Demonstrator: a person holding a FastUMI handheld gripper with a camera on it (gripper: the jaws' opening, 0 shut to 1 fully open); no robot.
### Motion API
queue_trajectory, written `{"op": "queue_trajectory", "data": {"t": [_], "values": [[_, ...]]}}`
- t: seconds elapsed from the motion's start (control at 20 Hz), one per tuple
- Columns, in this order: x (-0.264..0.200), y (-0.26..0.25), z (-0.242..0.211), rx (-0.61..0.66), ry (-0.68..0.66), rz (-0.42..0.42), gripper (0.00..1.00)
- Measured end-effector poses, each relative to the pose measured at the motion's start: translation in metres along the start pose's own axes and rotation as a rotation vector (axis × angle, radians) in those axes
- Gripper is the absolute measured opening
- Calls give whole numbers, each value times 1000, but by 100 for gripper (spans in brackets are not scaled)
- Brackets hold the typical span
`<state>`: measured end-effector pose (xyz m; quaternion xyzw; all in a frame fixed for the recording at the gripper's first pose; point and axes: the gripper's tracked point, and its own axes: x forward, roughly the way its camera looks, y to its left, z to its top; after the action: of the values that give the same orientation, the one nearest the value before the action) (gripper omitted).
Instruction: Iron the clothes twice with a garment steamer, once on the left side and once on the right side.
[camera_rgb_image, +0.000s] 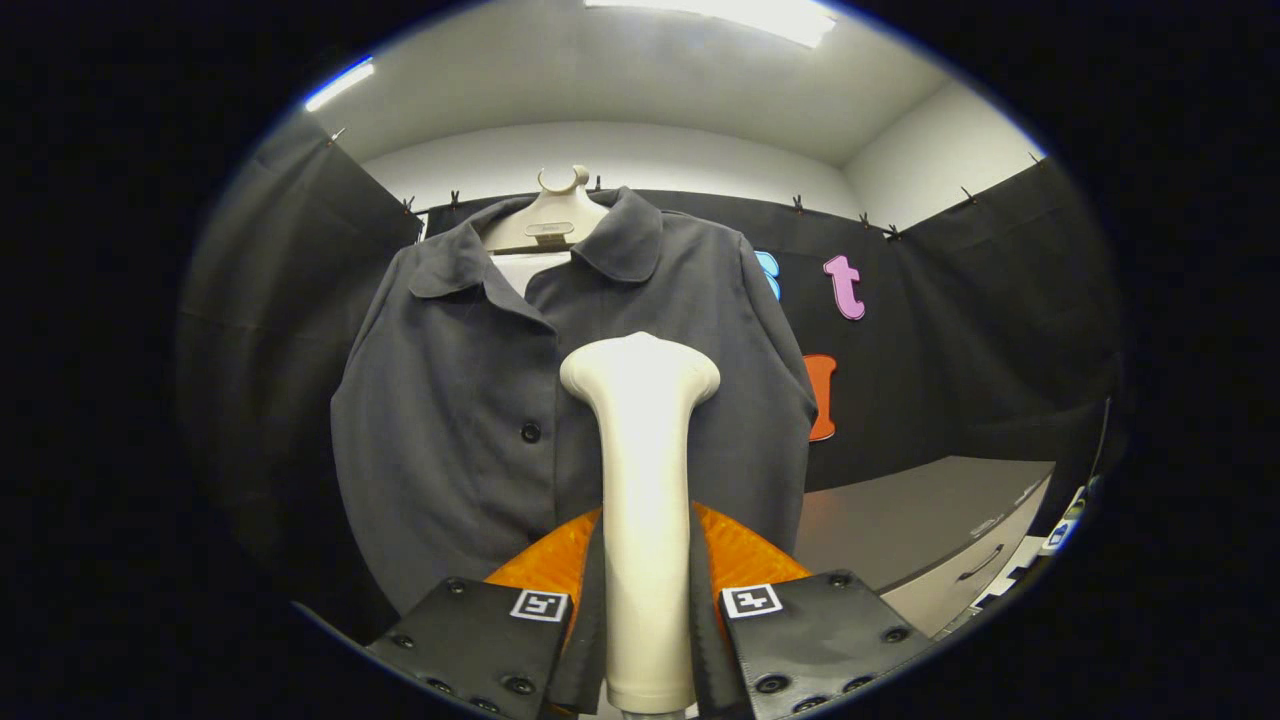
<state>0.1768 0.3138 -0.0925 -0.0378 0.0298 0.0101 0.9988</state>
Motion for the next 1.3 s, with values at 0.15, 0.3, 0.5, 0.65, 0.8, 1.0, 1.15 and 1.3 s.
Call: {"op": "queue_trajectory", "data": {"t": [0.15, 0.3, 0.5, 0.65, 0.8, 1.0, 1.15, 1.3], "values": [[-8, -6, -23, 4, 38, -17, 42], [-17, -11, -43, 12, 70, -31, 42], [-25, -17, -64, 18, 107, -44, 42], [-32, -21, -76, 23, 131, -49, 42], [-40, -23, -92, 27, 162, -55, 42], [-53, -26, -114, 30, 194, -54, 42], [-57, -27, -129, 29, 223, -53, 42], [-65, -26, -146, 30, 249, -53, 42]]}}
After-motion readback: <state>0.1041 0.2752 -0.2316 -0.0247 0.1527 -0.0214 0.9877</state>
